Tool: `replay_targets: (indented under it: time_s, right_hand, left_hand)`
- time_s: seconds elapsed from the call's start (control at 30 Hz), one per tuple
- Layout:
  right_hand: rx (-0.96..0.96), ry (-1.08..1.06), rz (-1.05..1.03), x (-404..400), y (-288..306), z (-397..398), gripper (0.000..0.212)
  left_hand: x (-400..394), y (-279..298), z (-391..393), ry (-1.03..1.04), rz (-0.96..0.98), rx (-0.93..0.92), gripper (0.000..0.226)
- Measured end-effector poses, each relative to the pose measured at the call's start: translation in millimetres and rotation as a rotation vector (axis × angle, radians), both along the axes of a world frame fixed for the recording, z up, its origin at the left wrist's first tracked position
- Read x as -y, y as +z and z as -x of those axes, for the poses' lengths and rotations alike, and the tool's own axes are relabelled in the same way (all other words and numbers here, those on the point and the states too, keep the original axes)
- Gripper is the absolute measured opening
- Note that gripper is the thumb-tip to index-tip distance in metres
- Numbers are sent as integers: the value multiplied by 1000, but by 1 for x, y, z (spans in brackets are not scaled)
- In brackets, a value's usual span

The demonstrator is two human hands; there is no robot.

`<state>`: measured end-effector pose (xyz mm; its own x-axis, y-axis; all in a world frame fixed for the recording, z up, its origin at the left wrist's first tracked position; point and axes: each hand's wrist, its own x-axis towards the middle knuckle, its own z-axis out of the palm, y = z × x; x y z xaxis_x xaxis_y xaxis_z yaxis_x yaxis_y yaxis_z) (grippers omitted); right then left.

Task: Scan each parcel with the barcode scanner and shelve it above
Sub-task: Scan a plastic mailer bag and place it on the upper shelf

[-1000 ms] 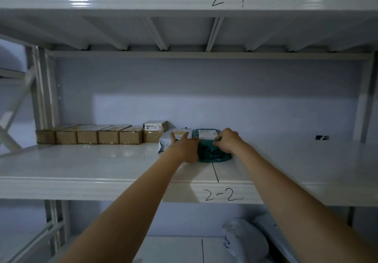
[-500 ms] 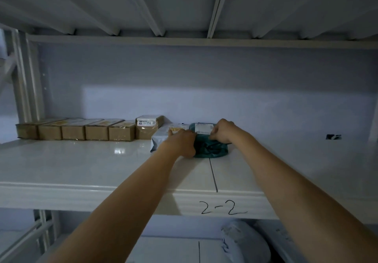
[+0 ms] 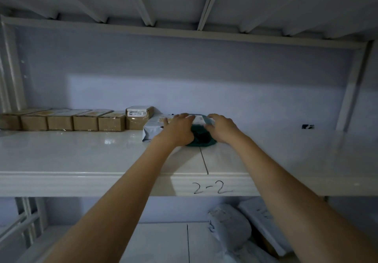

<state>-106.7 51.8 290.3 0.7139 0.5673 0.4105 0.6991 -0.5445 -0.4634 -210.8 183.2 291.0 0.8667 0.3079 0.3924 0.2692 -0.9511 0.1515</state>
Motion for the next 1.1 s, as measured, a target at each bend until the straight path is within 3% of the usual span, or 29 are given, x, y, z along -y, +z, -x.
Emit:
replay_targets:
  time_s: [0.2, 0.43, 0.57, 0.83, 1.1]
  right_hand:
    - [35, -78, -128, 77, -25, 37, 54]
    - [12, -204, -312, 218, -62, 69, 45]
    - [-18, -267, -386, 307, -97, 74, 38]
    - [-189, -438, -361, 412, -177, 28, 33]
    - [-430, -471, -334, 421, -248, -45, 24]
  left_hand:
    - [87, -20, 21, -250, 168, 220, 61]
    - [235, -50, 28, -473, 188, 300, 54]
    - [306, -89, 18, -561, 276, 247, 53]
    - [355, -189, -28, -343, 768, 102, 30]
    - [353, -260, -104, -166, 1117, -112, 36]
